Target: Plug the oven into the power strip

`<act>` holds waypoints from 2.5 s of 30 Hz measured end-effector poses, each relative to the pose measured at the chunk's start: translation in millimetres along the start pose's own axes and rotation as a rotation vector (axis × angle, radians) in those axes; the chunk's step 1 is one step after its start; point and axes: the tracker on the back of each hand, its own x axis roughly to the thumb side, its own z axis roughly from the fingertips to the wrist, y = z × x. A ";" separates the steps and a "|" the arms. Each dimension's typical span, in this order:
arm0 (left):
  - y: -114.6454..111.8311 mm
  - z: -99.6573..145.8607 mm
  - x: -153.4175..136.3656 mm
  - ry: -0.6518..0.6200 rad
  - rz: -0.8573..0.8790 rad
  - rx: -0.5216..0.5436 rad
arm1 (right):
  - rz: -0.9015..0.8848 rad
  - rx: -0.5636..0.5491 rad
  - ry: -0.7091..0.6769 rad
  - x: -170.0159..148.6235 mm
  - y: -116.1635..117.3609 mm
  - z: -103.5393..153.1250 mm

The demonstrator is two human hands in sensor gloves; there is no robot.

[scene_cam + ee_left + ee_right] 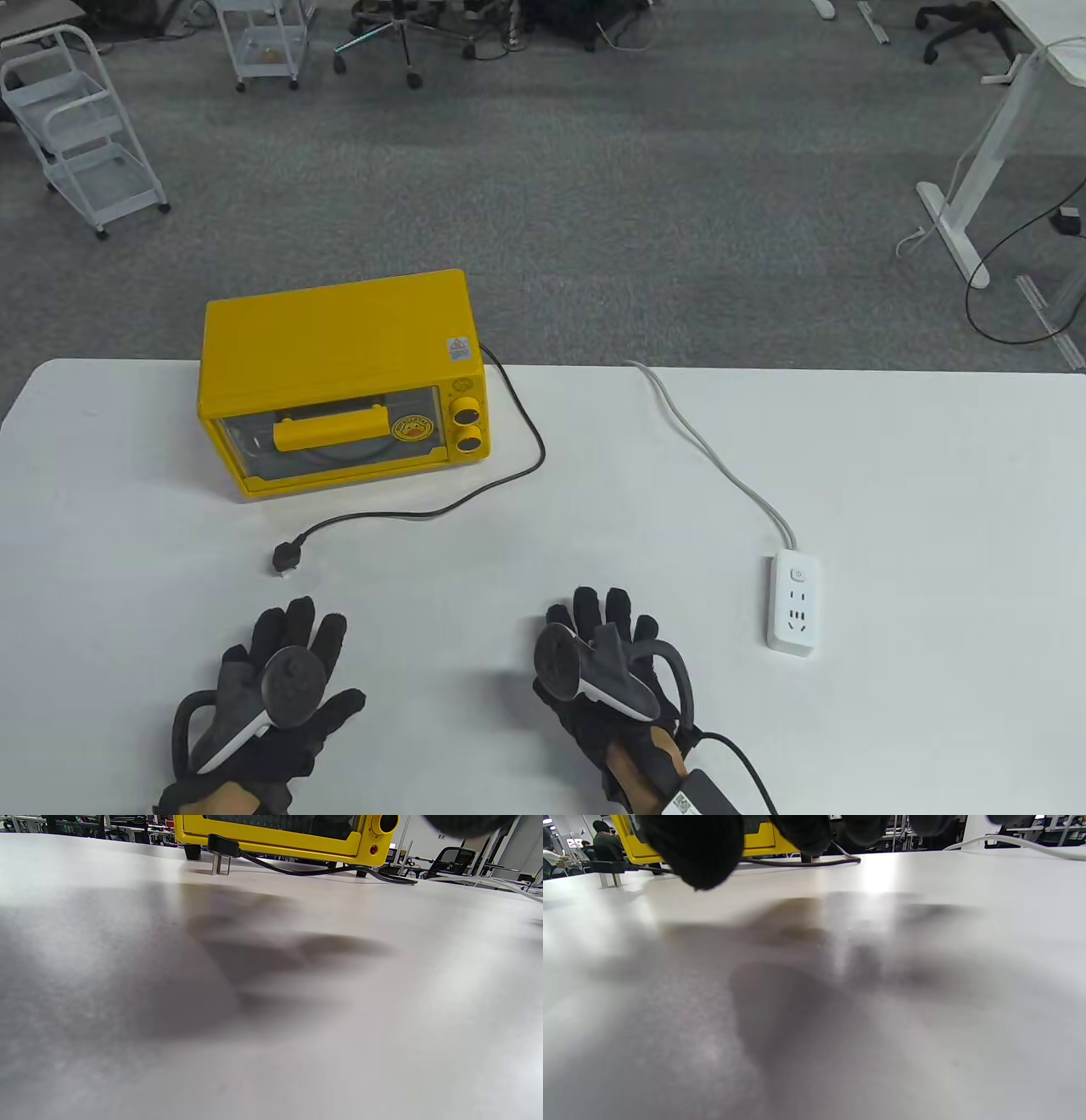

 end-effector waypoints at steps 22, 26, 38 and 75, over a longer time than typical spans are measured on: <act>-4.1 -0.7 13.7 -0.080 -0.048 -0.006 | -0.006 -0.219 0.443 -159.8 -37.3 -10.7; -4.1 -0.2 14.6 -0.080 -0.054 -0.011 | -0.045 -0.233 0.561 -206.1 -37.8 -3.6; -5.2 0.8 14.1 -0.065 -0.054 -0.015 | -0.100 -0.148 0.627 -247.5 -18.5 -8.5; -8.0 -0.4 21.3 -0.086 -0.085 -0.065 | -0.157 0.123 0.021 -114.9 -18.4 -19.2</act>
